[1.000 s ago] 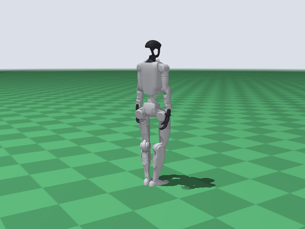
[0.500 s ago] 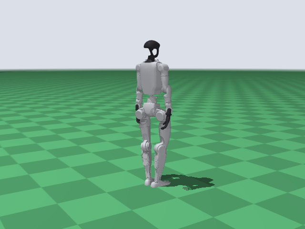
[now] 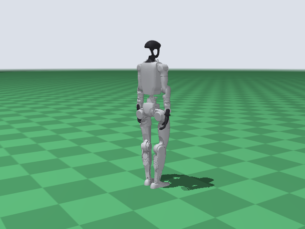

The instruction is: In place motions

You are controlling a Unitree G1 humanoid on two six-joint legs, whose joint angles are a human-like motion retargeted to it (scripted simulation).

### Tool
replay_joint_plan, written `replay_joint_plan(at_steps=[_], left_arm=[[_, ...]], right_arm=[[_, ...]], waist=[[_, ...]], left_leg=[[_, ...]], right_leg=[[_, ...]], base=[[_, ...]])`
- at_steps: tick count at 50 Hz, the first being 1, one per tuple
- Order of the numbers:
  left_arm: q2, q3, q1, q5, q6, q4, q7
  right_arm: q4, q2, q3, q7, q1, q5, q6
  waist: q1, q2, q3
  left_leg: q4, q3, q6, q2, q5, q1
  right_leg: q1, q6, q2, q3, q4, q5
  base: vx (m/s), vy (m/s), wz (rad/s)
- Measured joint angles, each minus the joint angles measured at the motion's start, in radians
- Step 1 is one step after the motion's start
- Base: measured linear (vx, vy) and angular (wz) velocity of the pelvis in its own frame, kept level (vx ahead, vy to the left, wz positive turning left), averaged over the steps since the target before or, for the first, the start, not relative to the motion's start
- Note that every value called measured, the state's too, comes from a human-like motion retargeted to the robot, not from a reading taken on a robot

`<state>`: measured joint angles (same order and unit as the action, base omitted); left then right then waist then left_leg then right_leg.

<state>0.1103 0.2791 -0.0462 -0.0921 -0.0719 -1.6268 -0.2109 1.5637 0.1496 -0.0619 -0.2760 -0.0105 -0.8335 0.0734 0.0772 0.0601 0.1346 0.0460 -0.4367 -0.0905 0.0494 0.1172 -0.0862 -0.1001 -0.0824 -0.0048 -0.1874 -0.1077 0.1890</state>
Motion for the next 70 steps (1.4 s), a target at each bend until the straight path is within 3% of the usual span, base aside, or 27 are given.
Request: replay_joint_plan(at_steps=[2,56,70], left_arm=[[-0.004,-0.014,-0.004,0.001,0.0,-0.003,0.005],[0.009,-0.042,-0.002,-0.058,-0.022,-0.033,-0.04],[-0.008,-0.022,0.01,-0.024,-0.004,-0.032,-0.029]], right_arm=[[0.005,0.002,0.01,0.0,-0.006,0.004,0.003],[0.01,0.009,0.015,-0.042,-0.008,-0.002,-0.005],[-0.003,0.006,0.014,-0.041,-0.008,-0.004,-0.008]], waist=[[0.096,0.01,-0.004],[0.079,-0.021,0.027],[0.135,-0.01,0.027]], left_leg=[[0.008,0.099,-0.007,0.016,-0.012,-0.009],[0.035,0.115,0.003,0.022,0.0,0.014],[0.037,0.151,0.012,0.02,0.004,0.017]], right_leg=[[0.0,-0.015,-0.004,-0.102,0.008,-0.008],[0.058,-0.022,-0.005,-0.128,0.037,0.007],[0.054,-0.027,-0.003,-0.161,0.042,0.002]], base=[[0.03,0.05,1.78],[0.0,0.0,0.01],[0.0,0.0,0.07]])
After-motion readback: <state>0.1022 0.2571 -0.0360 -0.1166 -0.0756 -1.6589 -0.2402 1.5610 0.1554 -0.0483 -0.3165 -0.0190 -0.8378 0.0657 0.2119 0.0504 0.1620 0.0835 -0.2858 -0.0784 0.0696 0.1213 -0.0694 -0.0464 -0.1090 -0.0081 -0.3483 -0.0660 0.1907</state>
